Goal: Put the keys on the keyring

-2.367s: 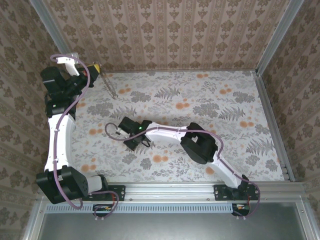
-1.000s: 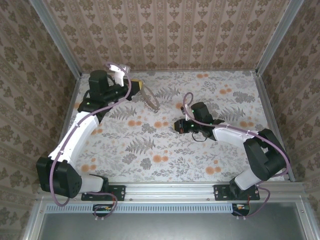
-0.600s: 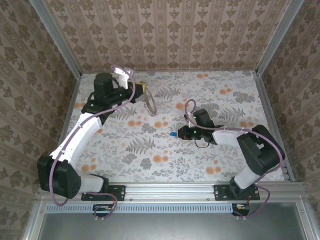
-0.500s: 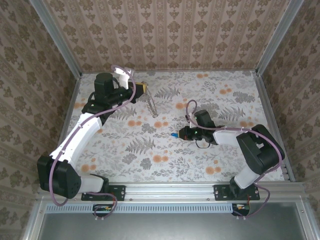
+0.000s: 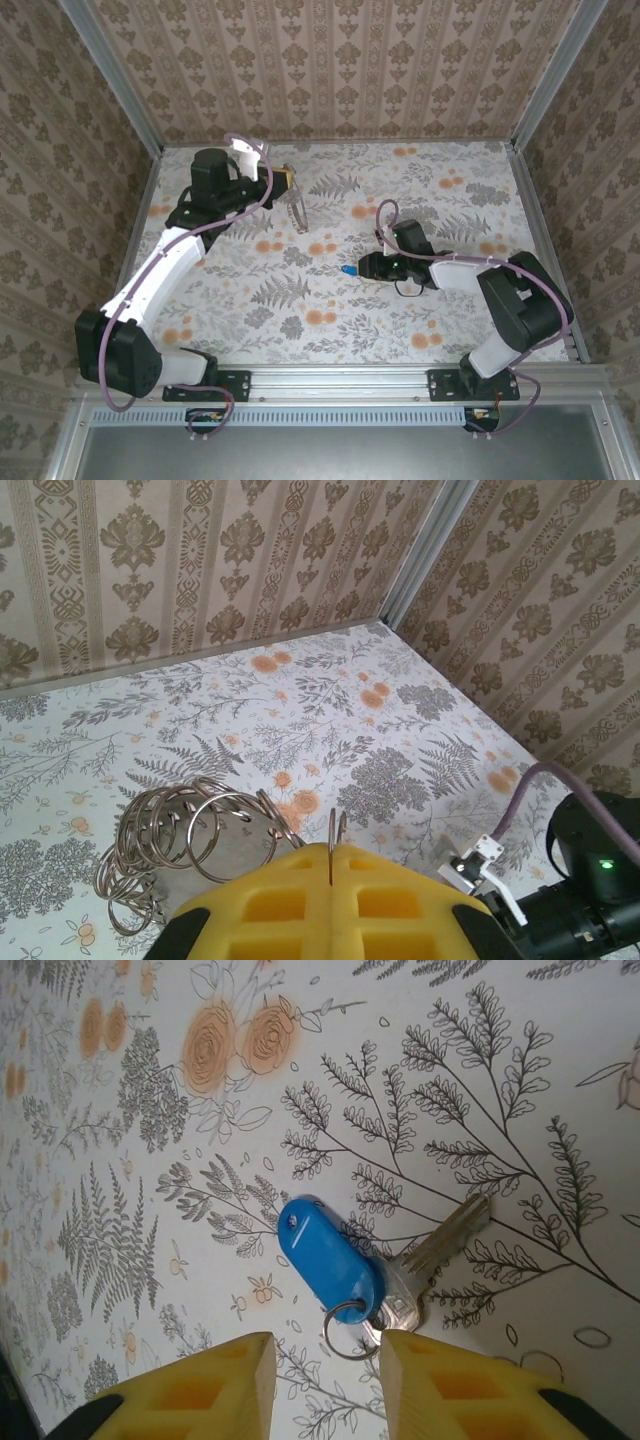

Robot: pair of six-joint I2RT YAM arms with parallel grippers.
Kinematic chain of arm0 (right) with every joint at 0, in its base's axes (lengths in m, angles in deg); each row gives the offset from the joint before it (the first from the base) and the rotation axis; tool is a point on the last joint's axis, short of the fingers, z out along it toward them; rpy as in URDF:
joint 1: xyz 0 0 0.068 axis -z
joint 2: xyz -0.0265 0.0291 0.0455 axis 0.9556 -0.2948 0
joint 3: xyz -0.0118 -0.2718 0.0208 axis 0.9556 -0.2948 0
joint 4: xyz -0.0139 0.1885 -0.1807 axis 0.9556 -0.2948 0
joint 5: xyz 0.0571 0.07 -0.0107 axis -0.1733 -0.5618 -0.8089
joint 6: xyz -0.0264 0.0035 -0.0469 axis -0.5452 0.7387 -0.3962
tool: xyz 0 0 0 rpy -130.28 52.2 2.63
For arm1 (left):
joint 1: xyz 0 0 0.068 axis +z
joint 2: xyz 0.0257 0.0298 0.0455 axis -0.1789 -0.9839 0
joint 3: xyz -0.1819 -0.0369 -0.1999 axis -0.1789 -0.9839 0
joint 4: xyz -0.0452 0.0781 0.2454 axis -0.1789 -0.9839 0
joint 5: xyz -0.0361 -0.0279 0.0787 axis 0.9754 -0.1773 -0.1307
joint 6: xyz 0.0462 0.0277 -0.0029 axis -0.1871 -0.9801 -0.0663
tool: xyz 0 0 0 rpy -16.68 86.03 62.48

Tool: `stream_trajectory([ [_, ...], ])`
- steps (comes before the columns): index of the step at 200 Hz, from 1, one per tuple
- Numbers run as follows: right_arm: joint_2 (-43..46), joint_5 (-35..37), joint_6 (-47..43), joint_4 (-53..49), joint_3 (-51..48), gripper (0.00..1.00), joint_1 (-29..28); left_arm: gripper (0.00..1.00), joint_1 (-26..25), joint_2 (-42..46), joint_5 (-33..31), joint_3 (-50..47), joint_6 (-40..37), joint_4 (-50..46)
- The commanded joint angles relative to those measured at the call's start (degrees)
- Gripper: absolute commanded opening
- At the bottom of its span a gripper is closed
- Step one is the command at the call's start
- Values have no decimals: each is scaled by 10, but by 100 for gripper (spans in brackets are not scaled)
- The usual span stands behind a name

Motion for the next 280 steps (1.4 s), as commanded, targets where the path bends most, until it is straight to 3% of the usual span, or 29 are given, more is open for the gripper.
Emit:
stream_trajectory([
  [1, 38, 45, -16, -70, 15, 38, -2, 0, -3, 25, -11, -5, -8, 30],
  [54, 60, 158, -73, -180, 45, 42, -64, 0, 24, 35, -30, -11, -1, 26],
  [134, -20, 305, -177, -292, 154, 44, -166, 0, 95, 57, -16, -26, 17, 23],
  [280, -98, 340, -210, -309, 212, 40, -179, 0, 122, 65, -1, -34, 25, 28],
])
